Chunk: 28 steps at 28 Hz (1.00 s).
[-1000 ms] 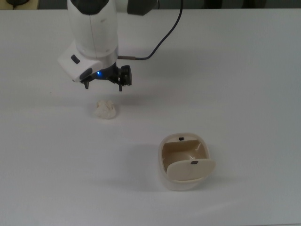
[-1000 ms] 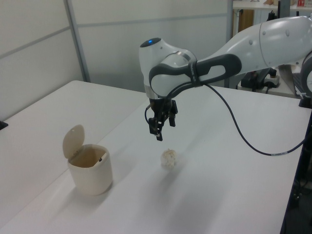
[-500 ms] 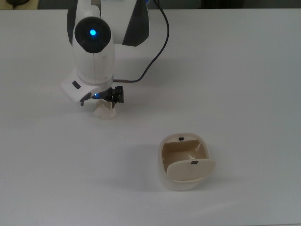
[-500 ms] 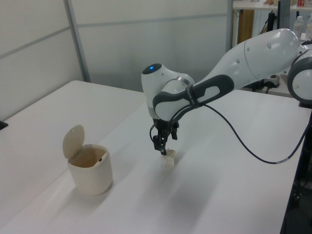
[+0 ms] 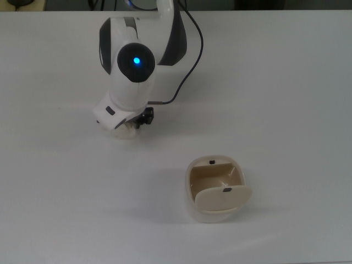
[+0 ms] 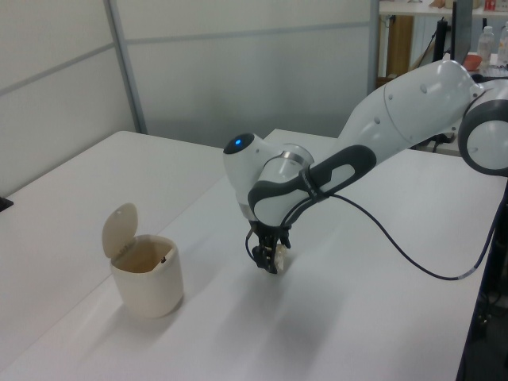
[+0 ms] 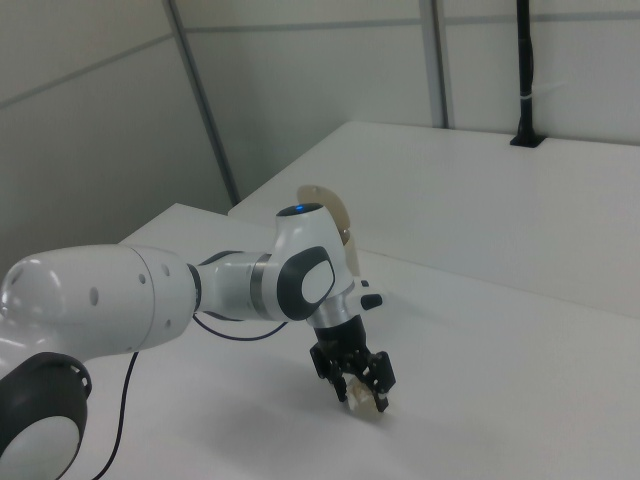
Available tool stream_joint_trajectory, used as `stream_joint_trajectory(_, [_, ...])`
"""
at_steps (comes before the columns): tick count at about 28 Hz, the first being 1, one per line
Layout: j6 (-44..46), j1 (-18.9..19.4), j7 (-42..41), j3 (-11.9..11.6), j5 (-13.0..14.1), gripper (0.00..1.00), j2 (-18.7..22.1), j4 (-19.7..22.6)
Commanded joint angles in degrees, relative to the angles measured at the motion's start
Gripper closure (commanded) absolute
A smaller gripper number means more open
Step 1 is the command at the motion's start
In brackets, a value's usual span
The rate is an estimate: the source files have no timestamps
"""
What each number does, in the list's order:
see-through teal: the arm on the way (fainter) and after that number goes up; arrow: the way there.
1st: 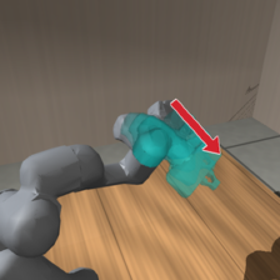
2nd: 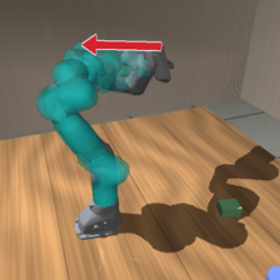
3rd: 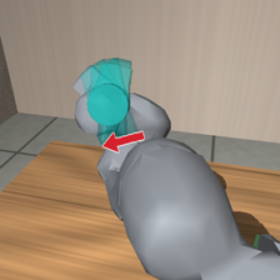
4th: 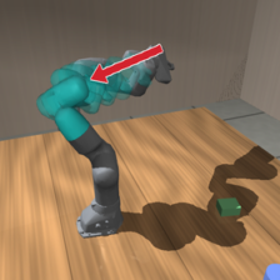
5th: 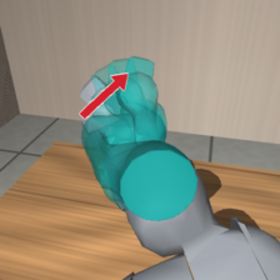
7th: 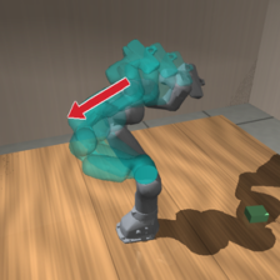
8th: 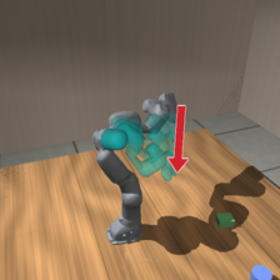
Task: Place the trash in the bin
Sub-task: 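Close the gripper on the paper ball and lift it, then carry the paper ball over the cream bin's open mouth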
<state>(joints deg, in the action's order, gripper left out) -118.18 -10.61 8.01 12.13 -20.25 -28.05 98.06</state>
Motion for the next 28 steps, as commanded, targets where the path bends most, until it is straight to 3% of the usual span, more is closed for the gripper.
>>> stream_joint_trajectory(1, [-2.5,0.5,1.57,-0.53,-1.81,0.8,-0.6,1.08])
stream_joint_trajectory(3, [-2.59,0.42,2.0,-0.53,-1.81,1.0,-0.51,0.91])
stream_joint_trajectory(14, [-2.41,0.15,3.41,-0.44,-0.49,1.0,0.45,-1.9])
stream_joint_trajectory(21, [-2.41,-0.2,2.89,-0.35,3.29,1.0,3.7,-4.01])
stream_joint_trajectory(28, [-2.23,-0.2,3.24,-0.26,8.64,1.0,4.94,-9.72])
